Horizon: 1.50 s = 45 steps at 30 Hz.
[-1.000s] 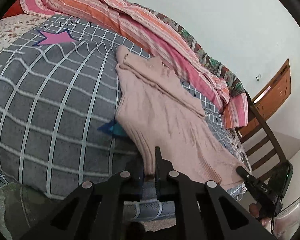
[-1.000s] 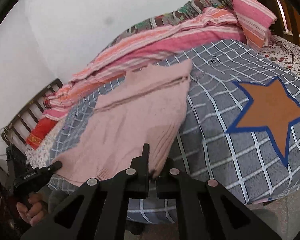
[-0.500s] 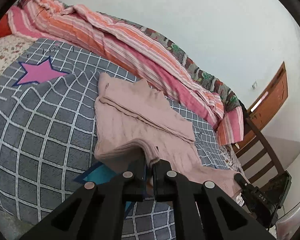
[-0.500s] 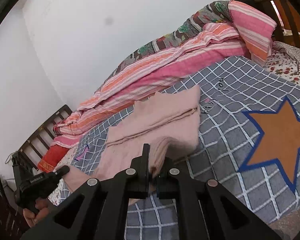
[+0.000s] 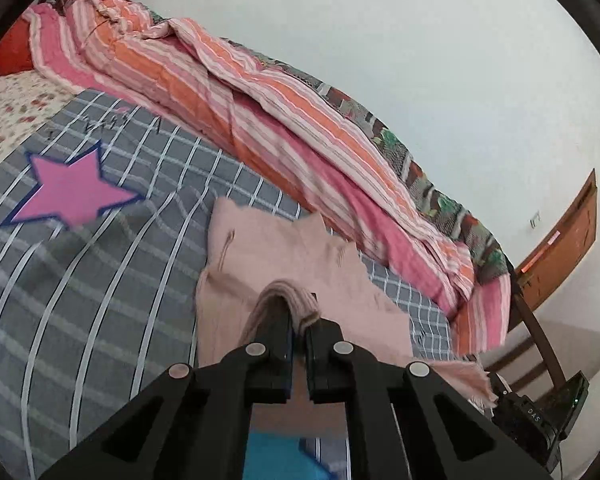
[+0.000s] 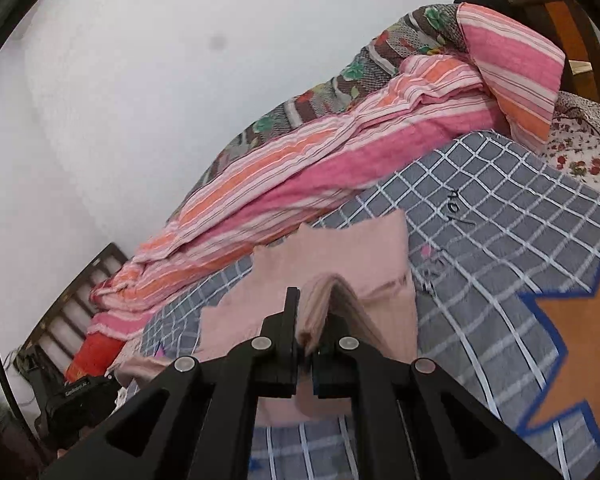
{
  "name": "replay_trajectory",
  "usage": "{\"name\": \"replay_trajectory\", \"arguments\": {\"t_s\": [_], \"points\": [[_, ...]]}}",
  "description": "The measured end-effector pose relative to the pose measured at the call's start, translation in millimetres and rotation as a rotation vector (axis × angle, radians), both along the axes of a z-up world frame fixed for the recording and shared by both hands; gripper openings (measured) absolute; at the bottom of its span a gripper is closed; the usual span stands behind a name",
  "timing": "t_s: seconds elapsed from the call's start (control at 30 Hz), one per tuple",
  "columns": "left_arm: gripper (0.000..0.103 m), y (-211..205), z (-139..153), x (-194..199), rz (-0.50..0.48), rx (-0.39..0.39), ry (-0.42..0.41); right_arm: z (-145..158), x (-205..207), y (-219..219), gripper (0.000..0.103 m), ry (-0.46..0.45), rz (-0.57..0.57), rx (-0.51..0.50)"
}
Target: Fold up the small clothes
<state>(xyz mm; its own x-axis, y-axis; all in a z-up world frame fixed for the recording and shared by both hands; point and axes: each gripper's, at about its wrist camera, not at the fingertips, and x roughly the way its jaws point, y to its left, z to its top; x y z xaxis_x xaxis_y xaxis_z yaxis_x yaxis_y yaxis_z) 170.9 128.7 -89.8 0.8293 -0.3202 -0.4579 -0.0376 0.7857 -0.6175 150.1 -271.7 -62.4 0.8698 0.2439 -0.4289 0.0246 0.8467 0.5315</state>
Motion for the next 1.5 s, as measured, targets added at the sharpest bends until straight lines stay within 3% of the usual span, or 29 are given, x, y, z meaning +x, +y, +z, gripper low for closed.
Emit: {"name": "replay_trajectory", "arguments": {"t_s": [0.47,0.83,1.0,1.13,1.23,1.33,1.43,1.5], "points": [[0.005,-20.3,-12.8,148.1,0.016,0.138,0.088,-14.1,143.9,0.3,0.004,0.075,0.017,-0.068],[0.006,-35.2,-48.0,212.2,0.025,0.251,0.183,-57.2,208.8,-1.9,0.004,0.169,-0.006,-0.12],[0.007,-47.7,-47.9,211.3,0.014,0.34,0.182,-68.1,208.6,-2.3,0.008,0.204,-0.018,-0.13],[0.04,-51.4,-41.0,202.9,0.029,0.381,0.211,-59.4,189.6,-1.7,0.018,0.192,-0.019,-0.131],[0.045,-51.0,-35.4,185.9,0.022,0.379,0.199,-48.5,164.4,9.4,0.028,0.159,-0.014,-0.181],[0.063,-50.6,-32.7,165.6,0.011,0.364,0.198,-44.2,145.6,22.9,0.03,0.146,0.026,-0.229],[0.063,-50.6,-28.8,137.6,-0.007,0.362,0.187,-45.7,123.7,32.2,0.045,0.147,0.059,-0.273],[0.064,-52.7,-28.7,119.8,-0.022,0.368,0.187,-51.6,107.7,31.2,0.046,0.164,0.065,-0.255]]}}
